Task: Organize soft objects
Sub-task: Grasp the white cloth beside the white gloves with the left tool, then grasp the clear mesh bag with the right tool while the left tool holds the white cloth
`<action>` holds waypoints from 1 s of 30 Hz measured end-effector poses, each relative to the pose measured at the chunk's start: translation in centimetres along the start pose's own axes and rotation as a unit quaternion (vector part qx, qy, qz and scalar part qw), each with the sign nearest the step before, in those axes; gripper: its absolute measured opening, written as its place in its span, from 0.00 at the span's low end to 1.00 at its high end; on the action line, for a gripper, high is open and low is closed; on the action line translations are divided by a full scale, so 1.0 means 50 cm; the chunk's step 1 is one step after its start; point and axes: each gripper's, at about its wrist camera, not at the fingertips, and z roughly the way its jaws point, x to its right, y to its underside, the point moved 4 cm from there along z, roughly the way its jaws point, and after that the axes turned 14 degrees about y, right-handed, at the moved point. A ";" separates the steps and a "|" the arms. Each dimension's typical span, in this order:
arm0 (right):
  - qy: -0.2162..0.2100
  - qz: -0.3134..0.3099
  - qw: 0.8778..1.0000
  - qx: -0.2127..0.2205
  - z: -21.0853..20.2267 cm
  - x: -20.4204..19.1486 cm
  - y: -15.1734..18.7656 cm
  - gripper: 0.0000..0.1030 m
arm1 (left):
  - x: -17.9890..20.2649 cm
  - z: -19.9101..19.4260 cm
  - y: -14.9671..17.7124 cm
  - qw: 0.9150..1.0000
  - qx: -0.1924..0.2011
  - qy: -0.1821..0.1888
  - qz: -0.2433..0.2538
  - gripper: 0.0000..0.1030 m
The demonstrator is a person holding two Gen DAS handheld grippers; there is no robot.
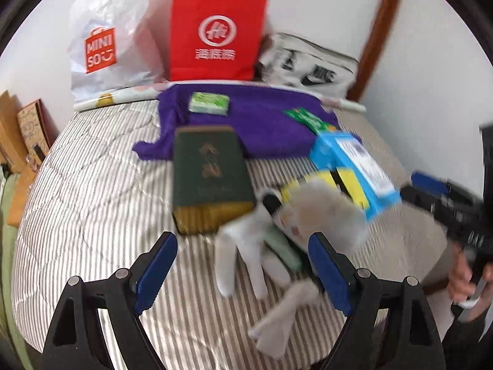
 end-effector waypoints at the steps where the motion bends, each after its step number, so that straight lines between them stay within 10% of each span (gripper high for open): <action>1: 0.002 0.003 1.000 0.004 -0.007 0.001 0.009 0.77 | 0.014 0.002 0.018 1.000 -0.001 -0.002 0.013 0.83; 13: 0.050 -0.005 0.998 0.041 -0.049 0.053 0.084 0.77 | 0.117 0.102 0.107 0.993 -0.041 -0.013 0.114 0.76; 19: 0.055 0.007 0.998 0.039 -0.041 0.076 0.108 0.77 | 0.115 0.118 0.119 0.990 -0.061 -0.009 0.126 0.30; 30: 0.042 0.005 0.998 0.049 -0.046 0.059 0.112 0.77 | 0.102 0.118 0.135 0.993 -0.064 0.013 0.103 0.27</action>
